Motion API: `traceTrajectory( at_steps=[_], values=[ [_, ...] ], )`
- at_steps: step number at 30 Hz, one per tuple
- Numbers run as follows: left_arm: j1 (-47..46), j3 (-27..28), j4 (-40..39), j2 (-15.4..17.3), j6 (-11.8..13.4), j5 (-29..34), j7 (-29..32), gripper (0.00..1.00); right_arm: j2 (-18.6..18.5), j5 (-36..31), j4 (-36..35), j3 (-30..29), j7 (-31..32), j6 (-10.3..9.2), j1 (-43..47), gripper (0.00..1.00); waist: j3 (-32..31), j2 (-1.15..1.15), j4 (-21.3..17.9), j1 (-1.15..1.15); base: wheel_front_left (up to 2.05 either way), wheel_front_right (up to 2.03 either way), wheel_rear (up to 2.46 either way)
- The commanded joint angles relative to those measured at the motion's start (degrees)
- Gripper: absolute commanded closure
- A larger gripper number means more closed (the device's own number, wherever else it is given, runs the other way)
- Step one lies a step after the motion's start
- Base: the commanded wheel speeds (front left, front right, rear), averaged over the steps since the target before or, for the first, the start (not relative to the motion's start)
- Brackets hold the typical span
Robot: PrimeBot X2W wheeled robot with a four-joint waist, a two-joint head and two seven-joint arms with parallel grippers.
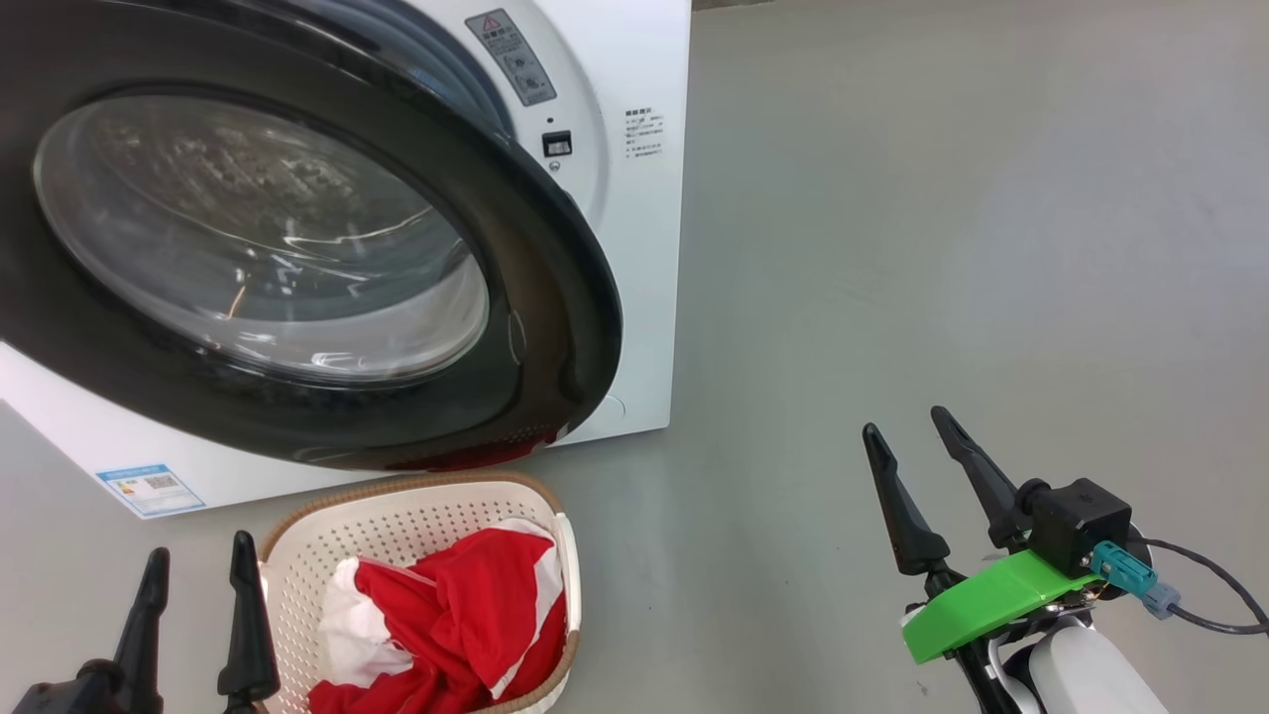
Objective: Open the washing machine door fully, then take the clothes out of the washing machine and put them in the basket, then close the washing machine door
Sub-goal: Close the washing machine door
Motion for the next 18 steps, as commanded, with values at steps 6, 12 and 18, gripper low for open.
traceTrajectory(
  at_steps=[6, 12, 18],
  values=[
    [-0.79, 2.06, -1.88, -0.02, 0.24, 1.24, -0.69, 0.0, 0.05, -0.56, -1.83, 1.23, -0.37, 0.37, -0.08, 0.0, 0.01, 0.0, 0.4, 0.0, 0.0, 0.0, 0.0],
    [-0.6, 2.05, -2.21, -0.59, 0.03, 1.54, -0.69, 0.0, -0.22, -0.13, -2.35, 1.34, -0.37, 0.37, -0.68, 0.43, 0.01, 0.0, 0.8, 0.0, 0.0, 0.0, 0.0],
    [-0.39, 2.11, -2.57, -1.29, -0.22, 1.85, -0.69, 0.0, -1.49, 0.76, -5.22, 2.45, -0.37, 0.37, -2.4, 1.0, -0.03, 0.0, 1.78, 0.0, 0.0, 0.0, 0.0]
  ],
)
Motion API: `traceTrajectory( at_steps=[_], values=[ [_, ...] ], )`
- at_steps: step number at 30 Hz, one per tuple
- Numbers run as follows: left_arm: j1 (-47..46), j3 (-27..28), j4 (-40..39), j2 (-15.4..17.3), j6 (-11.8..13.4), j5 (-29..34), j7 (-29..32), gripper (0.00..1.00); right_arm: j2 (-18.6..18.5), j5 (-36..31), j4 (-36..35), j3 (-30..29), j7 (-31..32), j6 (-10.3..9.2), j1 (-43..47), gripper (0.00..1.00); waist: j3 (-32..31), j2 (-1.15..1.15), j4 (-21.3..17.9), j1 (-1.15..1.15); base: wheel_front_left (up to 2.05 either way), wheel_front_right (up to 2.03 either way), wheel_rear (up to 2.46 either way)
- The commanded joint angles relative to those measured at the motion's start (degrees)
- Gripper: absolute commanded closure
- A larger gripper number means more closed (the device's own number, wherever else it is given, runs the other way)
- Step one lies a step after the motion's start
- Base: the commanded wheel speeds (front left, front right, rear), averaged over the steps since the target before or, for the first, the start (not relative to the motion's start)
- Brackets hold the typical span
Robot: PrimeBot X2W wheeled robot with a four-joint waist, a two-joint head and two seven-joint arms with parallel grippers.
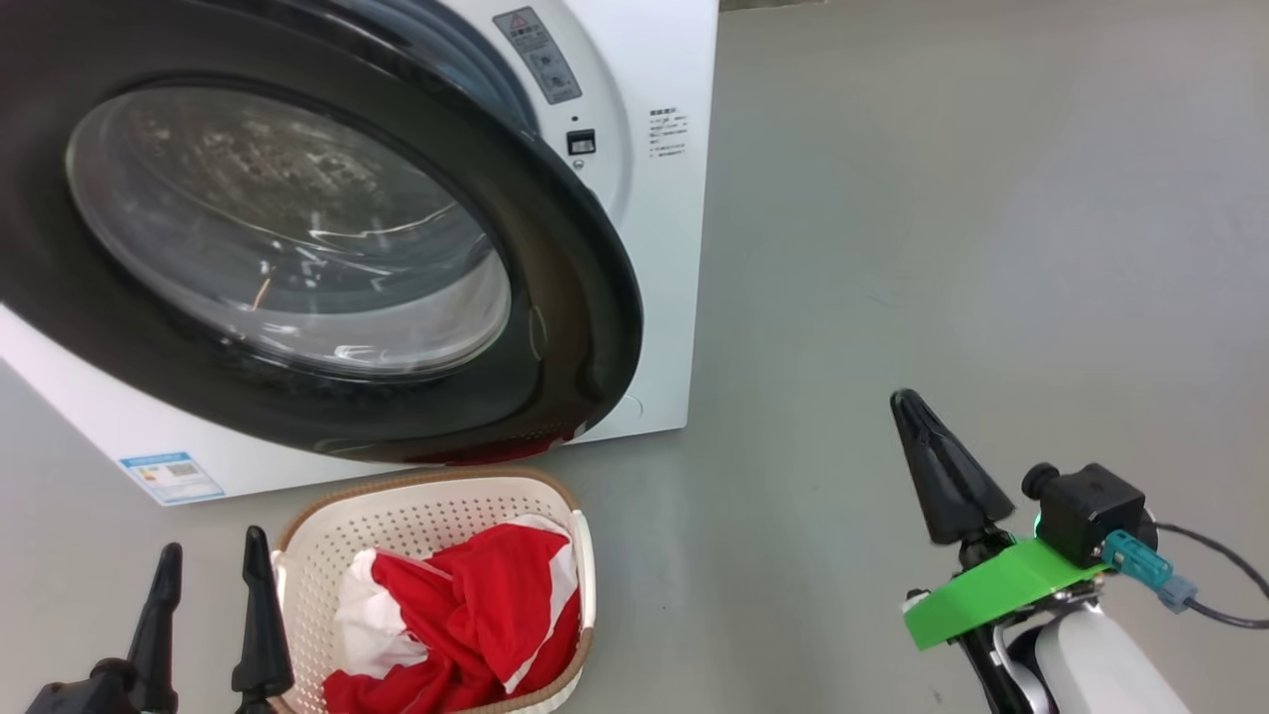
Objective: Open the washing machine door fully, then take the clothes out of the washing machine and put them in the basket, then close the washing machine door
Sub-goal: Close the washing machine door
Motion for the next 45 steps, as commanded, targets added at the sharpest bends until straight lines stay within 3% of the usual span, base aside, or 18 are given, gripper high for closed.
traceTrajectory(
  at_steps=[1, 7, 12, 22, 35, 45],
  values=[
    [-0.47, 1.99, -1.61, 0.42, -0.27, 0.92, -0.68, 0.0, -0.51, 0.14, -2.04, 1.46, -0.37, 0.37, -2.52, 1.0, 0.08, 0.0, 0.43, 0.0, 0.0, 0.0, 0.0],
    [-1.05, 1.46, -1.63, -0.1, -0.98, 1.01, -0.68, 0.0, -3.22, 1.05, -5.26, 5.77, -0.37, 0.37, -7.24, 1.0, 0.94, 0.0, 2.8, 0.0, 0.0, 0.0, 0.0],
    [-1.99, 0.89, -1.5, -0.49, -1.64, 0.96, -0.68, 0.0, -4.96, 2.06, -4.95, 13.0, -0.37, 0.37, -12.26, 1.0, 2.25, 0.0, 5.25, 0.0, 0.0, 0.0, 0.0],
    [-5.06, -0.56, -0.01, -1.22, -3.53, 1.0, -0.69, 0.0, -8.07, 6.08, 5.38, 27.37, -0.37, 0.37, -22.9, 1.0, 6.03, 0.0, 10.54, 0.0, 0.0, 0.0, 0.0],
    [-8.68, 0.33, 0.88, -1.48, -5.67, 1.31, -0.69, 0.0, -11.55, 8.73, 15.62, 32.94, -0.37, 0.37, -34.9, 1.0, 12.11, 0.0, 15.36, 0.0, 0.0, 0.0, 0.0],
    [-10.32, 0.84, 1.65, -1.85, -6.8, 1.33, -0.69, 0.0, -13.64, 9.54, 18.65, 31.32, -0.37, 0.37, -40.52, 1.0, 15.48, 0.0, 16.79, 0.0, 0.0, 0.0, 0.0]
  ],
)
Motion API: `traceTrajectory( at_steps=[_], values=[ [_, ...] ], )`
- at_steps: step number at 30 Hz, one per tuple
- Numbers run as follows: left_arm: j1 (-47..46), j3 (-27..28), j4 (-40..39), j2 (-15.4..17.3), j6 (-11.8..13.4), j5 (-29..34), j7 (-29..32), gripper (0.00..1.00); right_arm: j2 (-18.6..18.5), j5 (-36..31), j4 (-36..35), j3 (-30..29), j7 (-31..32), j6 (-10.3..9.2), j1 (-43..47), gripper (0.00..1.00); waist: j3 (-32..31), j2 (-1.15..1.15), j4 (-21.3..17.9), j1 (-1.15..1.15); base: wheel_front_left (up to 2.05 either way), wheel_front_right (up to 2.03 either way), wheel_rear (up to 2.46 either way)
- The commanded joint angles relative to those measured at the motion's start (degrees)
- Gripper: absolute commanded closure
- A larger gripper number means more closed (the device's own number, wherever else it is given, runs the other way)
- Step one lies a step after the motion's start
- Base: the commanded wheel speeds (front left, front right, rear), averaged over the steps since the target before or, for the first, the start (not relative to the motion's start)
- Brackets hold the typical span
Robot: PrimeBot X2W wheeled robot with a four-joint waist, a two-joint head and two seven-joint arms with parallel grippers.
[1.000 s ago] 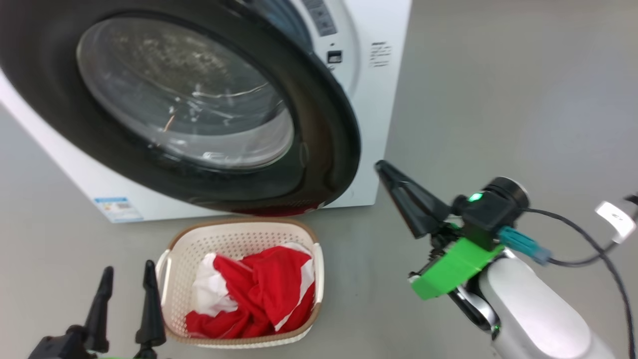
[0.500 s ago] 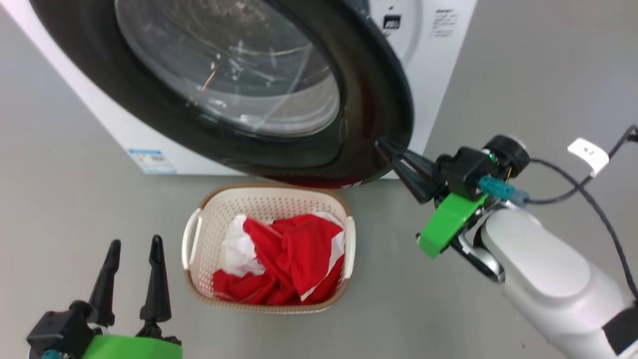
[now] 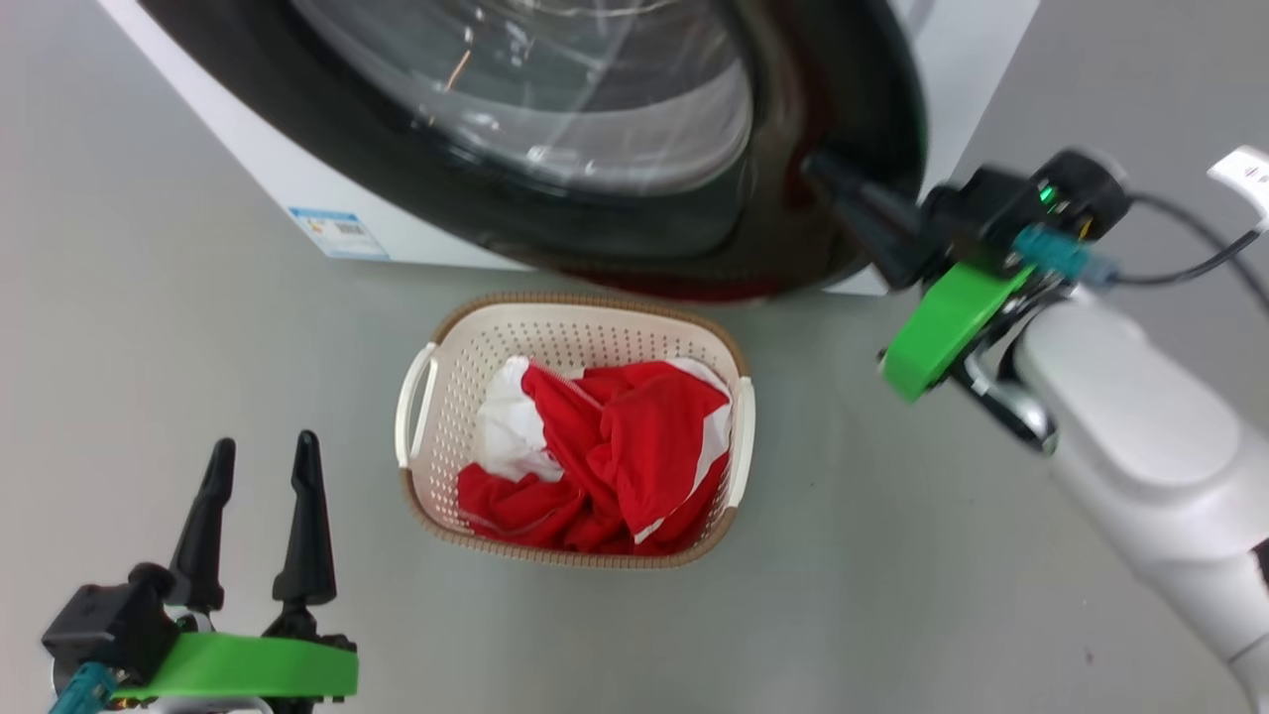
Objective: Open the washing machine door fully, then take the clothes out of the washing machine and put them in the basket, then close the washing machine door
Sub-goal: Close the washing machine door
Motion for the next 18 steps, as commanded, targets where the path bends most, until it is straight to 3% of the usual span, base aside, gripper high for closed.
traceTrajectory(
  at_steps=[1, 18],
  values=[
    [-1.47, 2.07, -1.03, 0.55, -0.54, 0.23, -0.69, 0.0, -0.65, 0.6, -0.44, -1.15, -0.36, -0.08, -1.23, 1.0, 1.49, 0.0, 0.87, 0.0, 0.0, 0.0, 0.0],
    [-4.57, 3.09, -0.05, -0.11, -2.28, 0.65, -0.69, 0.0, -1.63, -0.6, 6.49, -12.88, -0.36, -0.08, -11.46, 1.0, 6.29, 0.0, 3.98, 0.0, 0.0, 0.0, 0.0]
  ],
)
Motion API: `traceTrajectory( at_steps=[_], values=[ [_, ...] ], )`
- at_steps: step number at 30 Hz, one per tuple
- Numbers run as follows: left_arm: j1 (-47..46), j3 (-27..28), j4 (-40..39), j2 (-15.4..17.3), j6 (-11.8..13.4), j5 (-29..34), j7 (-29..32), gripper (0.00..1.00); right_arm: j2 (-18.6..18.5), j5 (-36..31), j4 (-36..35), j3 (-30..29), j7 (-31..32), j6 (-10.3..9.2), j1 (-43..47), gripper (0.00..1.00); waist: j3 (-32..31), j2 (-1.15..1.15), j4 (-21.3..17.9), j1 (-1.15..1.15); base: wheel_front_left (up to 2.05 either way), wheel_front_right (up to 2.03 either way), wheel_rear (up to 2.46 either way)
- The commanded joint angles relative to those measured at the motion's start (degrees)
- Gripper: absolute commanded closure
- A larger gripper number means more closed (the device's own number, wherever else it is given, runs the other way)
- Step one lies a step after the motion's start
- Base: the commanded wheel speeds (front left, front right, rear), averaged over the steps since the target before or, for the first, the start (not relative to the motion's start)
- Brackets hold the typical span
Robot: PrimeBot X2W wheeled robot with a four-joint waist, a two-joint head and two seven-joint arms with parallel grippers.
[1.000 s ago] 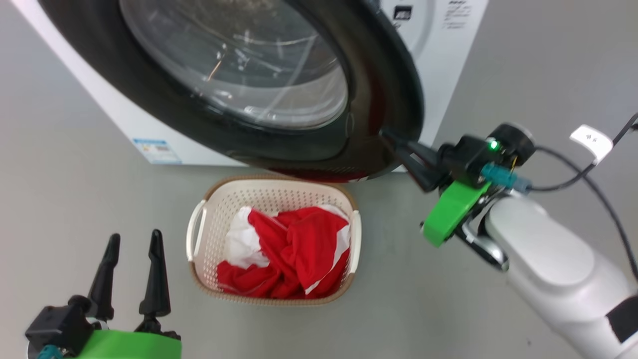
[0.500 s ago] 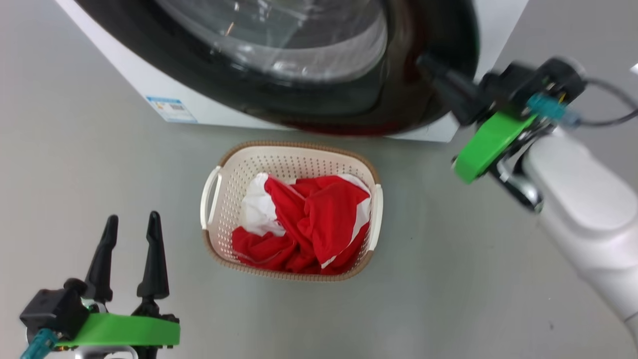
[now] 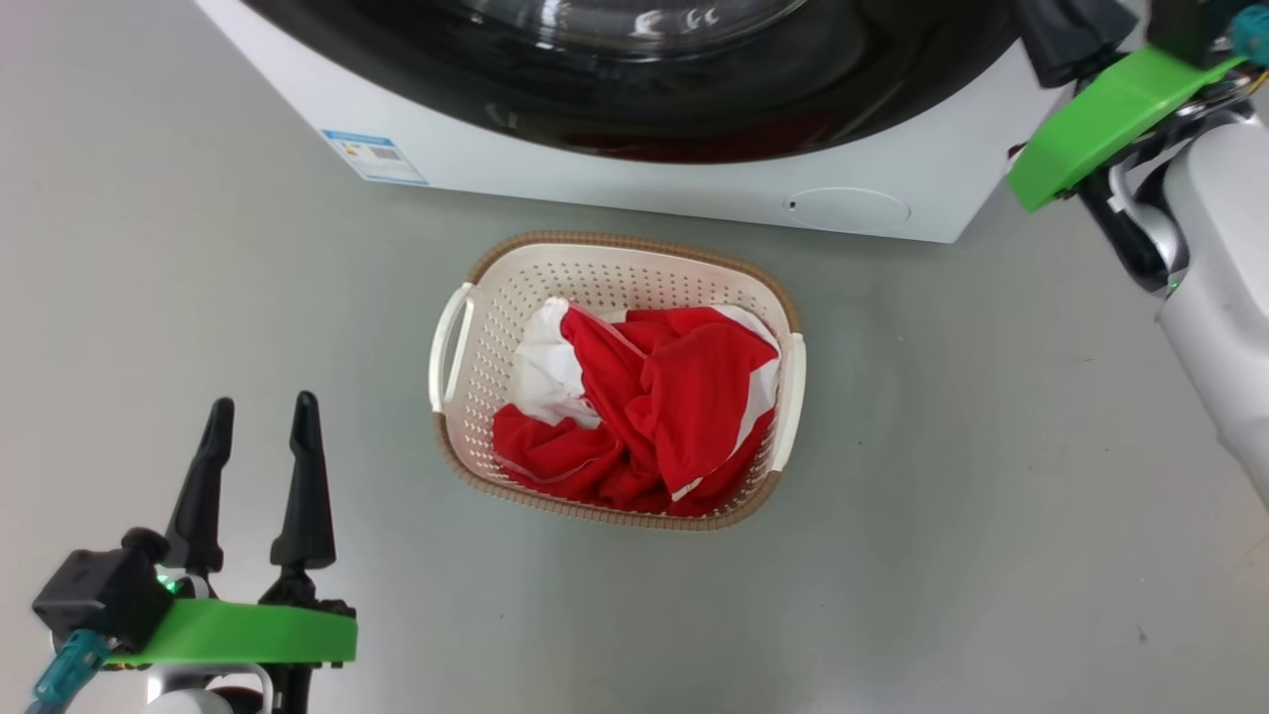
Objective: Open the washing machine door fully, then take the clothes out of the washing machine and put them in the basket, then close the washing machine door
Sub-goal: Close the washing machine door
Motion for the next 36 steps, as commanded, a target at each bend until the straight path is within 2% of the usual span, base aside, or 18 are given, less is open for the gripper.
traceTrajectory(
  at_steps=[1, 3, 6, 19, 20, 23, 24, 25, 36],
  values=[
    [-0.91, 2.29, -0.87, 1.0, -0.24, 0.51, -0.69, 0.0, -0.11, -0.57, 0.04, -2.57, -0.36, -0.17, -1.1, 1.0, 0.26, 0.0, 0.48, 0.0, 0.0, 0.0, 0.0],
    [-0.95, 2.41, -0.58, 0.86, -0.38, 0.66, -0.69, 0.0, 0.88, -2.2, 1.56, -6.01, -0.36, -0.17, -1.09, 1.0, 0.01, 0.0, 0.8, 0.0, 0.0, 0.0, 0.0],
    [-0.91, 2.55, -0.35, 0.72, -0.46, 0.8, -0.69, 0.0, 1.88, -3.72, 1.9, -7.36, -0.36, -0.17, -0.54, 1.0, -0.4, 0.0, 0.87, 0.0, 0.0, 0.0, 0.0],
    [-0.18, 2.6, -0.02, 0.39, -0.7, 1.59, -0.69, 0.0, 4.43, -5.1, 1.18, -8.06, -0.36, -0.17, 3.73, 1.0, -3.94, 0.0, -0.92, 0.0, 0.0, 0.0, 0.0],
    [-0.05, 2.54, 0.03, 0.38, -0.71, 1.69, -0.69, 0.0, 4.55, -4.96, 0.85, -8.05, -0.36, -0.17, 4.39, 0.93, -4.4, 0.0, -1.18, 0.0, 0.0, 0.0, 0.0],
    [0.34, 2.36, 0.17, 0.35, -0.74, 1.97, -0.69, 0.0, 4.94, -3.98, -0.3, -7.77, -0.36, -0.17, 6.81, 0.57, -5.89, 0.0, -2.11, 0.0, 0.0, 0.0, 0.0],
    [0.46, 2.26, 0.2, 0.35, -0.75, 2.04, -0.69, 0.0, 4.92, -3.8, -0.79, -7.86, -0.36, -0.17, 7.65, 0.18, -6.43, 0.0, -2.46, 0.0, 0.0, 0.0, 0.0],
    [0.61, 2.17, 0.24, 0.34, -0.76, 2.11, -0.69, 0.0, 5.01, -3.63, -1.34, -7.93, -0.36, -0.17, 8.6, 0.0, -6.98, 0.0, -2.86, 0.0, 0.0, 0.0, 0.0],
    [2.61, 1.58, 0.53, 0.3, -0.66, 3.12, -0.69, 0.0, 6.51, -4.0, -10.94, -10.07, -0.36, -0.17, 22.31, 0.0, -13.1, 0.0, -8.5, 0.0, 0.0, 0.0, 0.0]
  ],
)
